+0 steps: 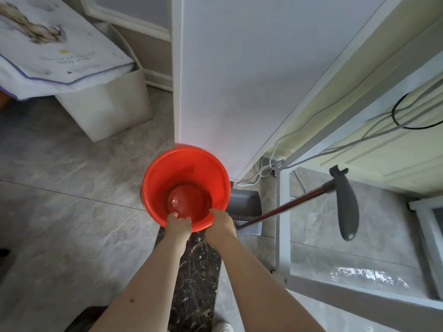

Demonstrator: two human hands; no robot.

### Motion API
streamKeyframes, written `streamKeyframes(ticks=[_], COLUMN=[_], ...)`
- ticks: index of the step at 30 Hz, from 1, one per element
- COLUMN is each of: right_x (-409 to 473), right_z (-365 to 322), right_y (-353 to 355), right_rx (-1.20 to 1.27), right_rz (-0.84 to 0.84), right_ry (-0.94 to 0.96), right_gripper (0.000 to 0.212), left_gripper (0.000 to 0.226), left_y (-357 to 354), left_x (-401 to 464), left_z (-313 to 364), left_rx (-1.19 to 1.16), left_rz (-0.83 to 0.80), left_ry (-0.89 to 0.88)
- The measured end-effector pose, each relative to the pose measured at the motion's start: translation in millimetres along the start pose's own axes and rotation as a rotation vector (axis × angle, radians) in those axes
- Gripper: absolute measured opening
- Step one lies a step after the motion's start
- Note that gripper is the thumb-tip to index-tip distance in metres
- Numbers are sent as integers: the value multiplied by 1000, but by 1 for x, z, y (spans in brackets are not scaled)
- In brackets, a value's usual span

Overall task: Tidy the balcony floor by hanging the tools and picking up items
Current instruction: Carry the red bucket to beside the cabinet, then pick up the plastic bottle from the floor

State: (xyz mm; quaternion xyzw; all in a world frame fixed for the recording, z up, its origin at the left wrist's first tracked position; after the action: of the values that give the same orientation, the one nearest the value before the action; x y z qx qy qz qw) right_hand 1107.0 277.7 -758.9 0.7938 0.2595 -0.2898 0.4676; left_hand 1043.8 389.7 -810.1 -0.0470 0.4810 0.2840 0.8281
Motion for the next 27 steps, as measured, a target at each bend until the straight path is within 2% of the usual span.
streamKeyframes(ticks=[7,10,14,17,21,27], right_x=[-36,-50,-71,-94,-135,-196], right_z=[35,53,84,111,160,243], right_y=[10,8,12,12,6,-3], right_rx=[141,177,213,226,249,320], right_rz=[106,106,130,137,147,205], right_ry=[-38,-61,-92,-102,-127,-210], right_gripper=[35,43,38,41,50,50], left_gripper=[45,29,44,29,47,48], left_y=[-20,-26,-40,-50,-76,-107], left_x=[-33,-46,-65,-82,-116,-169], left_z=[-17,-28,-44,-62,-105,-157], left_rx=[79,89,148,155,247,345], left_rz=[-82,-83,-119,-134,-230,-287], left_ry=[-55,-85,-114,-115,-81,-142])
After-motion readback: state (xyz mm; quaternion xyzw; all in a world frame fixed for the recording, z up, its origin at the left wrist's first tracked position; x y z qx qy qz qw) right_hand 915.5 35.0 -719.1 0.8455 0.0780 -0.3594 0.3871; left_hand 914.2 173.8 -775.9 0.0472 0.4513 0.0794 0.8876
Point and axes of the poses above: each hand's wrist, its own x-axis towards the middle knuckle, its own y-axis out of the back of the hand, z = x × y, the point moved 9 cm from there along x, towards the middle knuckle, and after that the axes turned 2 degrees about x, right-handed, at the moved point
